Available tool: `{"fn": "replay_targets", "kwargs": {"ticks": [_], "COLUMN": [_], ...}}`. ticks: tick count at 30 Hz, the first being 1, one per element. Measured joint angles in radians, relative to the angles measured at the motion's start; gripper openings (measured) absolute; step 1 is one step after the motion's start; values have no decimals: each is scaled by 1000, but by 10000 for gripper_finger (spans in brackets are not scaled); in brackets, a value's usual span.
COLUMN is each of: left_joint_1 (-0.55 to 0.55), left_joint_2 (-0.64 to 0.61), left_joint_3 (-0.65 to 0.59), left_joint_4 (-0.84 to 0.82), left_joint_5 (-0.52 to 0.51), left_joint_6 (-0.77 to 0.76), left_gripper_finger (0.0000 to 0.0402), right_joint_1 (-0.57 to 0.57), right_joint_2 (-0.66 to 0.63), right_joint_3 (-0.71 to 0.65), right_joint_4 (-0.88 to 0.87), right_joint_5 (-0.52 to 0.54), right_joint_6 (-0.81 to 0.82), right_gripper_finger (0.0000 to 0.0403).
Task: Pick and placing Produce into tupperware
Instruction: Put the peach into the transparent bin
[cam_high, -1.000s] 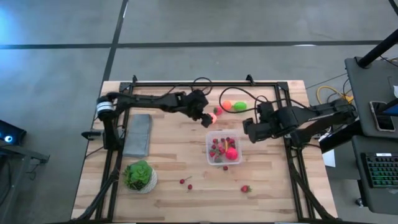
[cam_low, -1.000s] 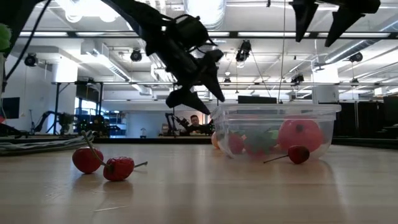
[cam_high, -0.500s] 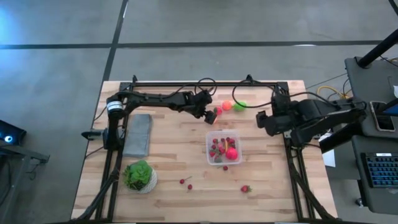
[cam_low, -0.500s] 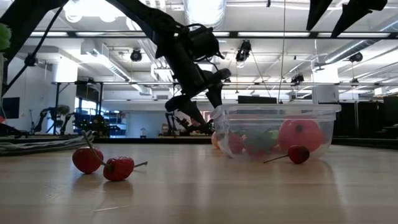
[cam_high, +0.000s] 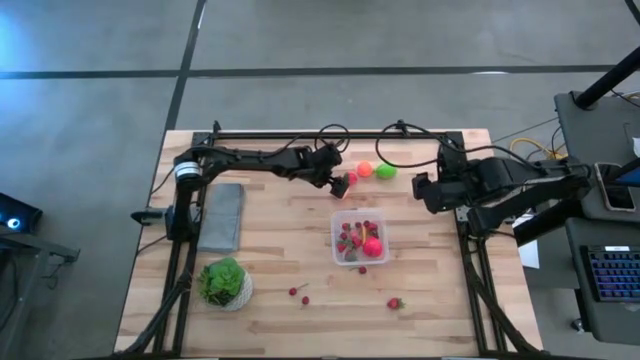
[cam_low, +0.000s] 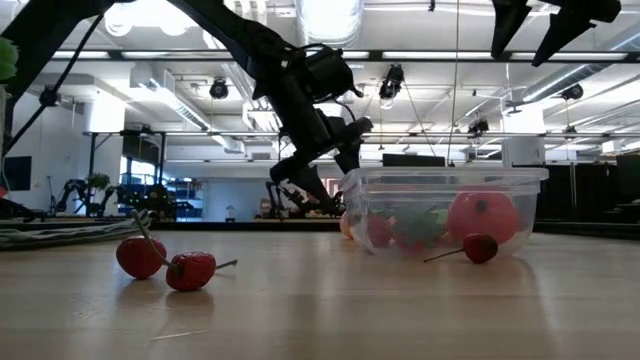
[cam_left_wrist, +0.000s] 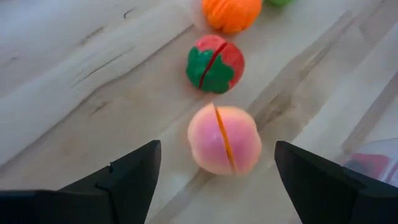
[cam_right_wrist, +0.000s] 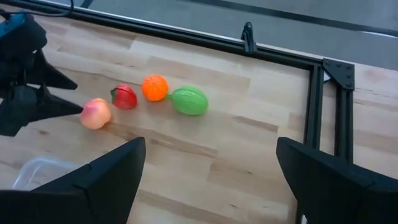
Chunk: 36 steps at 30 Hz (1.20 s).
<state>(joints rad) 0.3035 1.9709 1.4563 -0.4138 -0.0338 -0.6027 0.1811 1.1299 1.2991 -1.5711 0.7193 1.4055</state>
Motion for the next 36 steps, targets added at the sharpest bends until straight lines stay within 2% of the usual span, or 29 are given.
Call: {"fn": "replay_targets", "kwargs": {"ticks": [23,36], "left_joint_1": [-21,-24], "left_joint_2": [93,97], "left_joint_3": [0,-2], "left_joint_4": [102,124], "left_joint_5": [41,-28], "left_joint_6": [9,67], "left_gripper_finger": [300,300], "right_joint_1": [-51,-51], "right_joint_2": [3,3], "right_joint_3": [0,0], "right_joint_4": [0,0], "right_joint_5": [0,0], "right_joint_6": [-56,-56], "right_gripper_finger": [354,354]}}
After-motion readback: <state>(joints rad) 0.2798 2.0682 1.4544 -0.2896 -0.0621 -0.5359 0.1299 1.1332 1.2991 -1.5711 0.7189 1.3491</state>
